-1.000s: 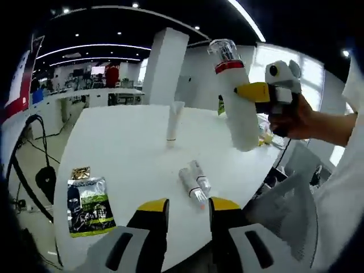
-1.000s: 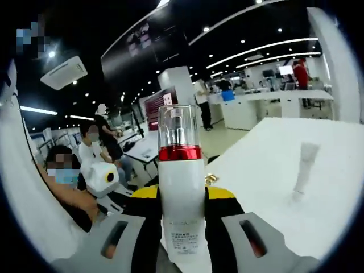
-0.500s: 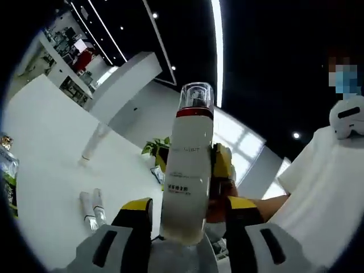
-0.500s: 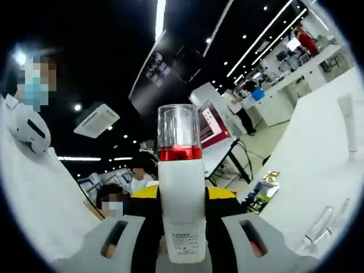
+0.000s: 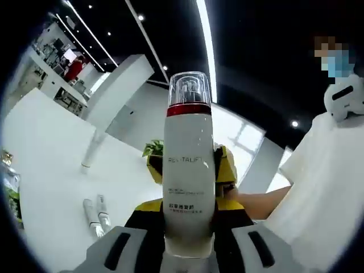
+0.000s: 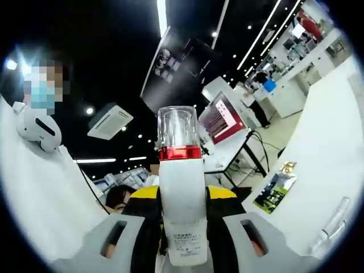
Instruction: Arrange the skincare products in the storage area until every visible bottle or jar stands upright without overlapping.
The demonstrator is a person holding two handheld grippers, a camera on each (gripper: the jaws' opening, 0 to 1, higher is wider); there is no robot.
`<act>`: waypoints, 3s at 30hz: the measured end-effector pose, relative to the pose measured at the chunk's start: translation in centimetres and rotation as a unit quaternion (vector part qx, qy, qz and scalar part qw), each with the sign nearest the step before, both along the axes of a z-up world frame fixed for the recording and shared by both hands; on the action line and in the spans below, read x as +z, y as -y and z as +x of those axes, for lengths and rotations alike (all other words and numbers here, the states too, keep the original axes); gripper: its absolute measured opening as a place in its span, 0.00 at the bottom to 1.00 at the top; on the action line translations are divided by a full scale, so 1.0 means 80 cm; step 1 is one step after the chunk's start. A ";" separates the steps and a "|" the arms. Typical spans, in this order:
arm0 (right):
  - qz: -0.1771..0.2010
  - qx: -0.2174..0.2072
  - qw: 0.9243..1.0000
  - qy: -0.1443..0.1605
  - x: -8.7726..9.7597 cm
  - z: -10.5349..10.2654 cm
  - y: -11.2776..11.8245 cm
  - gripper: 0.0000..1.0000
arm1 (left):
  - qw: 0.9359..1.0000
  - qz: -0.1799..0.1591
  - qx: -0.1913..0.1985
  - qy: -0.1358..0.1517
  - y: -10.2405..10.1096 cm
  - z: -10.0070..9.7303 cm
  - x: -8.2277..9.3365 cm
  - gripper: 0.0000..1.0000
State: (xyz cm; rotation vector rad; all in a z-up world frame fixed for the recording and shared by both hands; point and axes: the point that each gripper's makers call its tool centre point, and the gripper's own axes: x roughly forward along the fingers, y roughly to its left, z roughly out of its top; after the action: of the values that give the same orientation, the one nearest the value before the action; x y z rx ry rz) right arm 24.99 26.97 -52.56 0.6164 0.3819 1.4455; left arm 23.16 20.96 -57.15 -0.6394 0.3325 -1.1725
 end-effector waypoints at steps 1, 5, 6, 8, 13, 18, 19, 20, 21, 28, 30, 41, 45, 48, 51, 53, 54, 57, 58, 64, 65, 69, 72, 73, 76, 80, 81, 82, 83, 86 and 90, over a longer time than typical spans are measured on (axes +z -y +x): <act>-0.005 -0.001 1.000 0.005 0.000 0.000 -0.002 0.28 | 1.000 0.018 0.009 0.013 -0.003 0.004 -0.004 0.32; -0.038 -0.027 0.999 0.026 -0.008 0.017 -0.010 0.29 | 0.997 0.061 0.042 0.014 -0.015 0.022 -0.015 0.31; -0.048 -0.036 0.997 0.038 -0.011 0.022 -0.011 0.29 | 0.995 0.080 0.051 0.014 -0.019 0.027 -0.019 0.31; -0.051 -0.041 0.997 0.035 -0.012 0.027 -0.012 0.30 | 0.991 0.112 0.069 0.022 -0.026 0.036 -0.024 0.31; -0.065 -0.084 0.994 0.038 -0.015 0.047 -0.013 0.31 | 0.978 0.171 0.106 0.052 -0.039 0.055 -0.033 0.30; -0.128 -0.125 0.984 0.027 -0.036 0.064 -0.013 0.32 | 0.956 0.255 0.126 0.073 -0.043 0.067 -0.051 0.30; -0.134 -0.146 0.980 0.003 -0.037 0.070 -0.012 0.32 | 0.950 0.269 0.135 0.081 -0.046 0.069 -0.053 0.30; -0.142 -0.165 0.976 -0.010 -0.039 0.076 -0.009 0.32 | 0.944 0.285 0.143 0.085 -0.049 0.071 -0.056 0.30; -0.145 -0.207 0.967 -0.032 -0.043 0.087 -0.005 0.31 | 0.933 0.314 0.151 0.094 -0.055 0.072 -0.062 0.30; -0.168 -0.252 0.952 -0.052 -0.048 0.104 -0.003 0.30 | 0.900 0.382 0.176 0.117 -0.071 0.080 -0.073 0.30; -0.175 -0.238 0.954 -0.049 -0.050 0.102 -0.008 0.29 | 0.897 0.389 0.177 0.114 -0.073 0.081 -0.075 0.30; -0.166 -0.134 0.977 0.010 -0.034 0.080 -0.018 0.27 | 0.964 0.238 0.103 0.061 -0.060 0.063 -0.058 0.34; -0.164 -0.063 0.984 0.013 -0.032 0.059 -0.020 0.27 | 0.974 0.203 0.075 0.068 -0.052 0.056 -0.048 0.42; -0.164 -0.009 0.984 0.073 -0.026 0.037 -0.026 0.27 | 0.985 0.169 0.010 0.016 -0.037 0.038 -0.049 0.44; -0.170 0.027 0.981 0.084 -0.029 0.022 -0.028 0.27 | 0.990 0.135 -0.020 0.021 -0.025 0.029 -0.040 0.43; -0.165 0.039 0.983 0.076 -0.027 0.017 -0.029 0.27 | 0.993 0.113 -0.035 0.012 -0.021 0.023 -0.034 0.42; -0.159 0.052 0.983 0.073 -0.026 0.014 -0.028 0.27 | 0.994 0.103 -0.044 0.011 -0.020 0.020 -0.030 0.40; -0.131 0.080 0.987 0.055 -0.015 0.005 -0.027 0.27 | 0.995 0.074 -0.068 0.007 -0.019 0.009 -0.019 0.38; -0.120 0.084 0.988 0.047 -0.010 0.004 -0.027 0.27 | 0.995 0.065 -0.072 0.005 -0.018 0.007 -0.016 0.38; -0.081 0.127 0.988 0.025 0.005 -0.006 -0.031 0.27 | 0.995 0.023 -0.094 -0.004 -0.016 -0.008 0.001 0.35; -0.076 0.133 0.988 0.021 0.007 -0.008 -0.032 0.27 | 0.995 0.023 -0.093 0.002 -0.016 -0.010 0.003 0.34; -0.075 0.160 0.984 0.031 0.010 -0.017 -0.032 0.27 | 0.994 0.013 -0.104 0.007 -0.016 -0.017 0.007 0.33; -0.075 0.171 0.982 0.033 0.010 -0.021 -0.033 0.27 | 0.994 0.012 -0.113 0.005 -0.015 -0.020 0.007 0.34; -0.074 0.174 0.981 0.033 0.010 -0.022 -0.033 0.27 | 0.993 0.012 -0.113 0.006 -0.015 -0.021 0.007 0.34; -0.074 0.175 0.981 0.042 0.011 -0.023 -0.032 0.27 | 0.994 0.012 -0.113 0.009 -0.015 -0.021 0.006 0.34; -0.078 0.173 0.981 0.050 0.011 -0.023 -0.031 0.27 | 0.994 0.015 -0.109 -0.004 -0.013 -0.021 0.001 0.35; -0.077 0.173 0.980 0.053 0.012 -0.022 -0.030 0.27 | 0.994 0.019 -0.110 -0.009 -0.013 -0.022 -0.003 0.35; -0.075 0.173 0.981 0.055 0.014 -0.022 -0.029 0.27 | 0.993 0.032 -0.115 -0.012 -0.010 -0.026 -0.011 0.36; -0.072 0.172 0.981 0.056 0.016 -0.021 -0.028 0.27 | 0.992 0.044 -0.121 -0.009 -0.009 -0.030 -0.017 0.35; -0.067 0.168 0.982 0.057 0.017 -0.017 -0.027 0.27 | 0.994 0.040 -0.101 0.008 -0.009 -0.025 -0.013 0.34; -0.063 0.165 0.983 0.058 0.016 -0.017 -0.026 0.27 | 0.994 0.044 -0.102 0.011 -0.008 -0.024 -0.013 0.34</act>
State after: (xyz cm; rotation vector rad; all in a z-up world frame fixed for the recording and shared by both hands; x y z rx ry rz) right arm 23.63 29.03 -51.26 0.3761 0.4965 1.7492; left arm 21.22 21.60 -58.22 -0.5242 0.4359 -1.3518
